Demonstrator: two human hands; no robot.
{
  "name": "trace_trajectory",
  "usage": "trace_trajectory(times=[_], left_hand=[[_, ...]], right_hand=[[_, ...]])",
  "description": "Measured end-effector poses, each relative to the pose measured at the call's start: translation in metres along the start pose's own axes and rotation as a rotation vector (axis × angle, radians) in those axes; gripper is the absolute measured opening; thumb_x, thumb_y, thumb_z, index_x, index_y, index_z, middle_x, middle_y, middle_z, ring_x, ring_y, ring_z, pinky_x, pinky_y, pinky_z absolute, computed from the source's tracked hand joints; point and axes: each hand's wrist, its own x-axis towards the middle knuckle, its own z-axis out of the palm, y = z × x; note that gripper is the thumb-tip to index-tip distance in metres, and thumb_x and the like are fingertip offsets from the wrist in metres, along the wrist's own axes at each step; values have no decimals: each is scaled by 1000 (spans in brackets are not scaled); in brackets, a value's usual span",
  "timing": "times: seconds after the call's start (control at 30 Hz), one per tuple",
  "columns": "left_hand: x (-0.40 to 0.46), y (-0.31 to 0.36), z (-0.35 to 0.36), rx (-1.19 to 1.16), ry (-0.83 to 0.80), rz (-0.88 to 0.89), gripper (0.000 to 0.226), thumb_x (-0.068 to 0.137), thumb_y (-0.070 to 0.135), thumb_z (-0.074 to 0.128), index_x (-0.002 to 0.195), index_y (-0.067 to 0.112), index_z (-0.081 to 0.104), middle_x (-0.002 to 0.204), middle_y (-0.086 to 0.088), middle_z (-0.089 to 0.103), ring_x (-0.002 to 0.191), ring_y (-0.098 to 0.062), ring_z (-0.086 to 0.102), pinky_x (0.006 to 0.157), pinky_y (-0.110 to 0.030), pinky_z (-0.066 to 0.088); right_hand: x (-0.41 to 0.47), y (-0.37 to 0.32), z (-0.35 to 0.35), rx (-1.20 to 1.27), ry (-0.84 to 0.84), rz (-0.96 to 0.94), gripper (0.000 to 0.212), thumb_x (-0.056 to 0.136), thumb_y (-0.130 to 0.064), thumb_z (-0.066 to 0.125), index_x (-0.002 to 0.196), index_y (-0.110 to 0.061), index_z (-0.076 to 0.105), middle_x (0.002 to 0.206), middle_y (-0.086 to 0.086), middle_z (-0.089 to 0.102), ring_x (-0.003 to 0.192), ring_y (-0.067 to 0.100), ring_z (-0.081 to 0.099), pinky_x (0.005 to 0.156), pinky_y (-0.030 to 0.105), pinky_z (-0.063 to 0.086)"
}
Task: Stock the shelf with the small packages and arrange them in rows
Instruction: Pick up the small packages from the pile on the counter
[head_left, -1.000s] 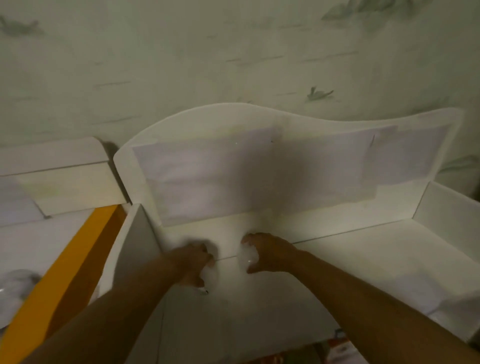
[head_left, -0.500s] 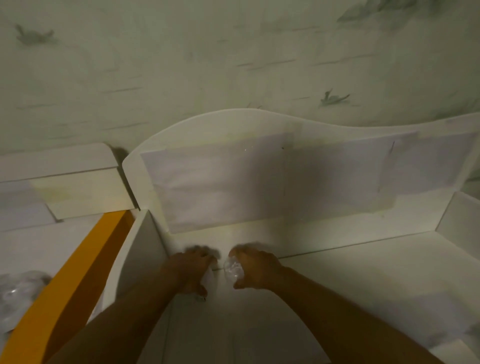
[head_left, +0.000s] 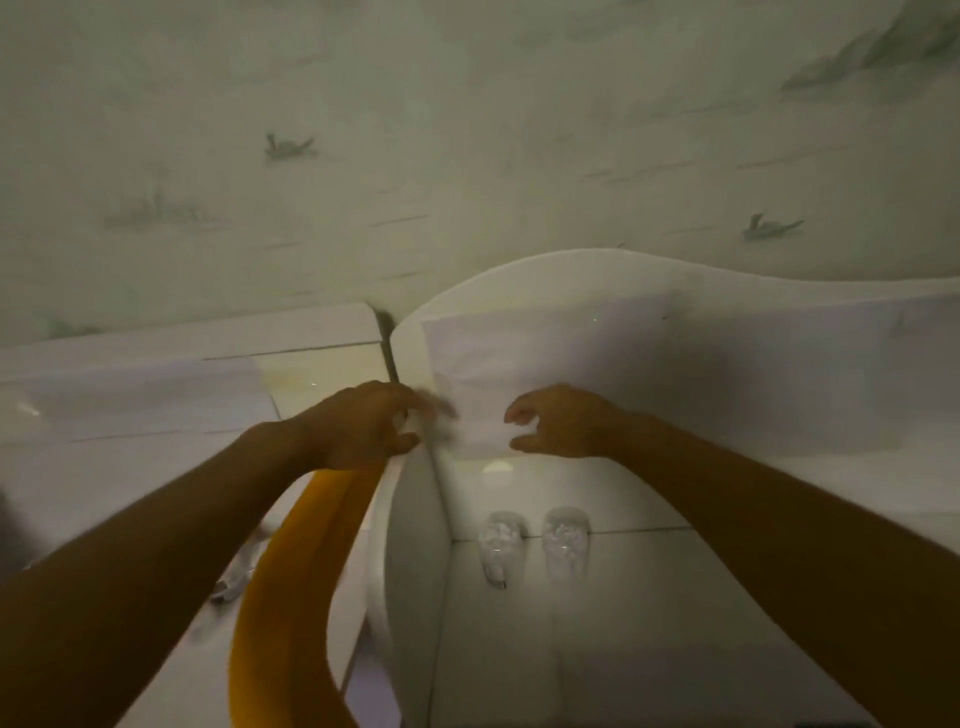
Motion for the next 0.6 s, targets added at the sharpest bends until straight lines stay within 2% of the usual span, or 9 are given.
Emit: trace_trajectory(times=[0.1, 0.17, 0.27, 0.47, 0.6], left_hand=[[-36, -31, -20, 56, 43, -103, 40, 89, 45, 57, 127, 32, 55, 136, 6, 53, 124, -14, 47, 103, -32, 40], [-63, -57, -27, 109, 8, -169, 38, 91, 40, 59, 128, 32, 54, 137, 7, 53, 122, -13, 49, 101, -30, 40], [-101, -89, -28, 189, -48, -239, 38, 92, 39, 57, 130, 34, 52, 139, 7, 51, 123, -13, 48, 101, -29, 40], [-176, -160, -14, 247, -83, -305, 39, 93, 43, 54, 131, 37, 48, 140, 9, 49, 126, -11, 46, 104, -30, 38], [-235, -223, -3, 232, -128, -340, 39, 93, 46, 52, 131, 40, 46, 142, 9, 47, 127, -12, 44, 105, -33, 39]], right_hand=[[20, -37, -14, 29, 65, -91, 43, 89, -38, 64, 128, -19, 59, 131, 0, 61, 116, 15, 57, 98, 26, 42], [31, -64, -16, 43, 89, -127, 42, 89, -38, 64, 127, -21, 59, 131, -1, 60, 118, 16, 56, 103, 31, 42], [38, -103, -8, 51, 91, -160, 41, 89, -39, 63, 126, -22, 59, 132, 0, 58, 118, 18, 54, 101, 31, 42], [69, -177, 21, -5, 143, -128, 42, 88, -41, 62, 128, -29, 55, 140, -2, 50, 128, 19, 45, 106, 38, 39], [94, -243, 53, -78, 117, -111, 43, 89, -43, 59, 129, -29, 54, 138, 0, 52, 125, 21, 47, 103, 41, 42]])
